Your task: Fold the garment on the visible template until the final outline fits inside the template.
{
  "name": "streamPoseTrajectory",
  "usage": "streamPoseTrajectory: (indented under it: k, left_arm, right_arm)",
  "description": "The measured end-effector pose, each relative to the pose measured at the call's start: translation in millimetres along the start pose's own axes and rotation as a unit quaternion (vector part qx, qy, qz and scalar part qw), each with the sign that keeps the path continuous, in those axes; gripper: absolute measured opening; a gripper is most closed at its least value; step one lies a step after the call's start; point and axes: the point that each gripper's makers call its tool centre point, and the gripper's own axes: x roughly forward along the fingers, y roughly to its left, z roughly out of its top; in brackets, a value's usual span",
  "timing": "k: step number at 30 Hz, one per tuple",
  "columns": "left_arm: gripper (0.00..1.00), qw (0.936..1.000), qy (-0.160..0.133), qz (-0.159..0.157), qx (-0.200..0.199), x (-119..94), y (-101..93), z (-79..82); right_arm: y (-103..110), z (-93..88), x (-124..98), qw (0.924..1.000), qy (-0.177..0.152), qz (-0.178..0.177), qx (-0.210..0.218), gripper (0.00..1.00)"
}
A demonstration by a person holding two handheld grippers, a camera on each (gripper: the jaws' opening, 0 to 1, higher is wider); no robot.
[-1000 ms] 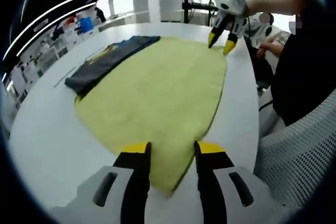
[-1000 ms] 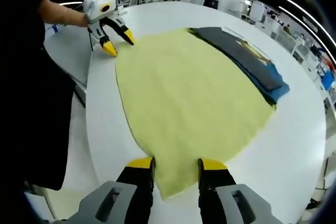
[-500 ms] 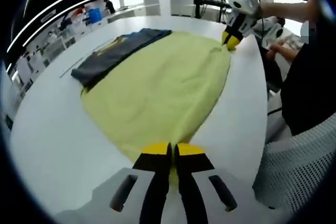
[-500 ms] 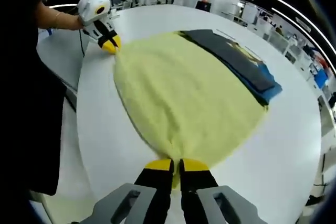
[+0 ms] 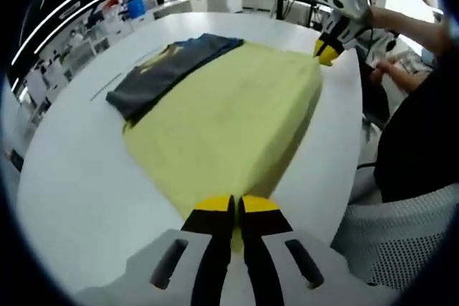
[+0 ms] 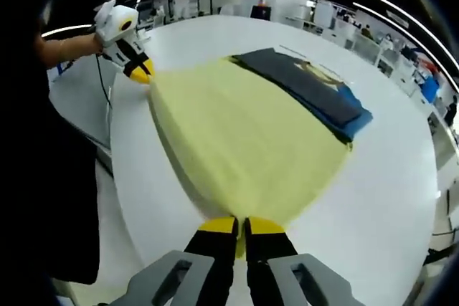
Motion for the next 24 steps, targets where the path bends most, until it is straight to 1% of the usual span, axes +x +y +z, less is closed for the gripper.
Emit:
streamPoseTrajectory:
  k: [6,10,13,15,17,24]
  left_arm:
    - [0.01,0.9999,0.006,0.014,0.002,-14,1.1,8.7]
    - [0.01,0.9998,0.020,0.006,0.006,-20,-4.4,8.7]
    - [0.01,0.9996,0.027,0.005,0.007,-26,-6.7,10.3]
    - [0.01,0.9996,0.028,0.000,-0.006,-30,-9.3,11.2]
    - [0.01,0.9997,0.021,0.002,-0.016,-35,-10.0,14.9]
    - [0.01,0.9990,0.032,-0.003,-0.029,-49,-15.8,17.4]
  right_arm:
    - [3,8.3,-11,1.0000,0.005,-0.001,0.006,0.00]
    - [5,9.9,-19,0.9998,0.012,0.000,0.016,0.00]
    - [7,12.8,-25,0.9997,0.011,0.002,0.021,0.00]
    - [9,13.1,-30,0.9994,0.015,0.004,0.030,0.00]
    - [10,13.5,-33,0.9994,0.016,0.004,0.030,0.00]
    - [18,17.6,-45,0.9990,0.017,0.011,0.040,0.00]
